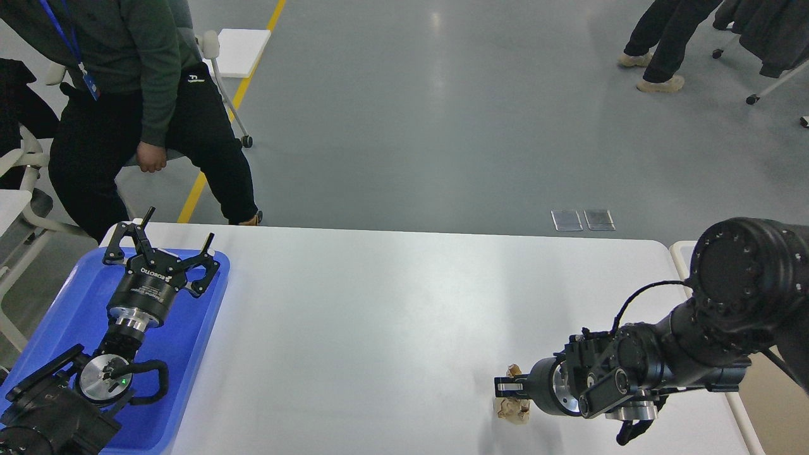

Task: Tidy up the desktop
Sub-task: 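Close the right gripper around the paper ball, then lift the paper ball and carry it toward the beige bin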

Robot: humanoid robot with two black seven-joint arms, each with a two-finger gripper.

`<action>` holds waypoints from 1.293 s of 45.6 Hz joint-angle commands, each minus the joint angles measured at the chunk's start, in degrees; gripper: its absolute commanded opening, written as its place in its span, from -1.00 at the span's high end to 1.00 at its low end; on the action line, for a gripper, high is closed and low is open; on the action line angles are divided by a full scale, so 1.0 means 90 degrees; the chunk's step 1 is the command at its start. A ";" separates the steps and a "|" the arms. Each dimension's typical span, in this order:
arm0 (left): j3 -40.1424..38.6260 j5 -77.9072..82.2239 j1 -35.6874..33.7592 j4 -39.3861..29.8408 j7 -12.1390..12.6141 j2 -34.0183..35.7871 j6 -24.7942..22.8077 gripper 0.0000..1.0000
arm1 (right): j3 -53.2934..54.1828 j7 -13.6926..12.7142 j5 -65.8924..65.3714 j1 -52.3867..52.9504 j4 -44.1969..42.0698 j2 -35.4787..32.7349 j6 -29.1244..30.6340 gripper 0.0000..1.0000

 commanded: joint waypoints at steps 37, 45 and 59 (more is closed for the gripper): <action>0.0000 0.0000 0.0000 -0.0004 0.0000 0.0001 0.0000 -0.98 | -0.0076 -0.0005 -0.0696 0.5751 0.1555 -0.1211 0.4205 1.00; 0.0000 0.0000 0.0010 -0.0004 0.0000 0.0001 0.0000 -0.98 | -0.0086 -0.0005 -0.0696 0.6474 0.1555 -0.1328 0.4996 1.00; 0.0000 0.0000 0.0010 0.0006 0.0000 0.0001 0.0000 -0.98 | -0.0047 0.0005 -0.0725 0.7344 0.1555 -0.1436 0.5778 1.00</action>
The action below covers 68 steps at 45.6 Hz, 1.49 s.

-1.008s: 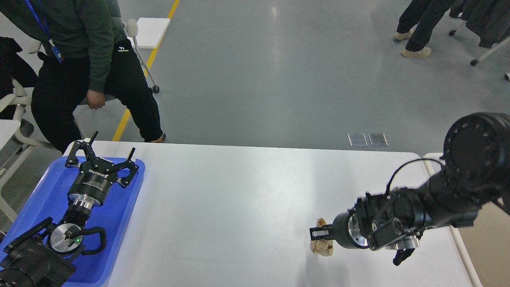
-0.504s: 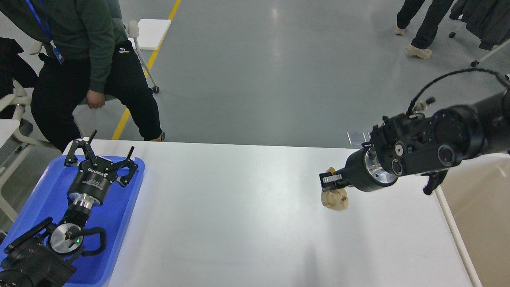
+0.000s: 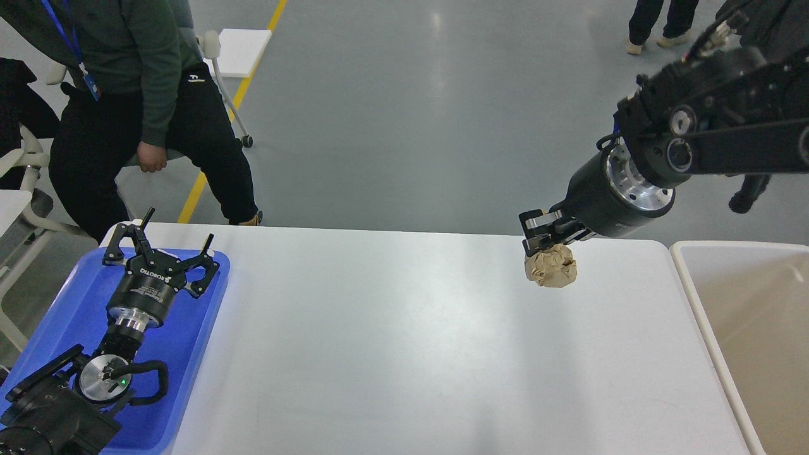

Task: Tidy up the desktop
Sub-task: 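Lift the paper ball and carry it toward the beige bin, then open the right gripper over the bin to drop the paper ball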

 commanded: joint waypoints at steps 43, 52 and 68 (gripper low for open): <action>0.0000 0.0000 0.0002 0.0001 0.0000 0.0000 0.0000 -0.98 | -0.2101 0.0003 -0.1471 -0.0163 -0.1064 -0.4153 0.0767 1.00; 0.0000 0.0000 0.0002 0.0001 0.0000 0.0000 0.0000 -0.98 | -0.1887 0.0003 -0.2107 -0.1324 -0.2558 -0.5697 0.0767 1.00; 0.0000 0.0000 0.0002 0.0001 0.0000 0.0000 0.0000 -0.98 | 0.2280 -0.0017 -0.1805 -0.6713 -0.5585 -0.6333 0.0582 1.00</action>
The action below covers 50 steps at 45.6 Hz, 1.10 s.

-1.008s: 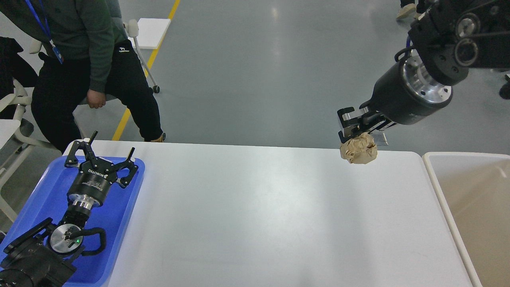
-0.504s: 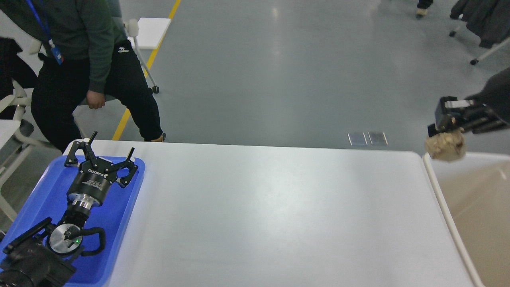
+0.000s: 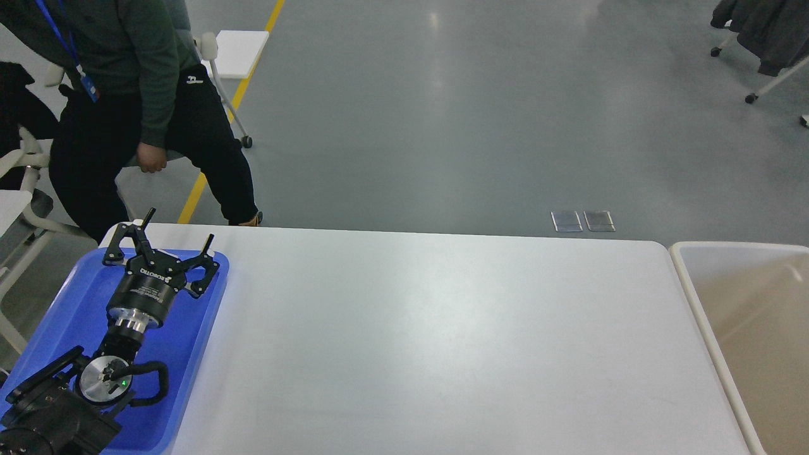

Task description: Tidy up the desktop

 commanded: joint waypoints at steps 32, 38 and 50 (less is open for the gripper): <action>0.0000 0.0000 -0.0009 0.0001 0.0001 0.0000 0.0000 -0.98 | 0.6244 -0.0002 0.0401 -0.8361 -0.6627 0.3138 -0.0201 1.00; 0.0000 0.0000 0.0000 -0.0009 0.0001 0.0000 0.0000 -0.98 | 0.6244 -0.0002 0.0401 -0.8390 -0.6637 0.3217 -0.0211 1.00; 0.0000 0.0000 -0.0009 0.0001 -0.0009 0.0000 0.0000 -0.98 | 0.6273 -0.0002 0.0655 -0.8595 -0.6647 0.3314 -0.0230 1.00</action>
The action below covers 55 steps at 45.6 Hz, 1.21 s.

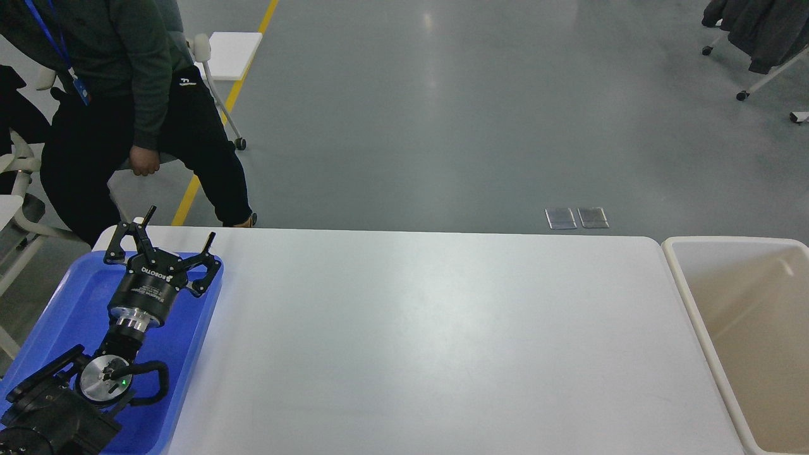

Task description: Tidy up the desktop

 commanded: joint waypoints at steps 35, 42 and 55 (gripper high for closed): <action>0.0000 0.0000 0.0003 -0.0001 -0.0001 0.0000 0.0000 -0.98 | 0.0089 0.0000 0.0161 -0.0266 -0.0192 0.0505 -0.1264 -0.97; 0.0000 0.0000 0.0003 -0.0001 -0.0001 0.0000 0.0000 -0.98 | 0.0089 0.0000 0.0161 -0.0266 -0.0183 0.0495 -0.1264 -0.97; 0.0000 0.0000 0.0003 -0.0001 -0.0001 0.0000 0.0000 -0.98 | 0.0596 0.0000 0.0161 0.0349 -0.0065 0.0427 -0.1235 -1.00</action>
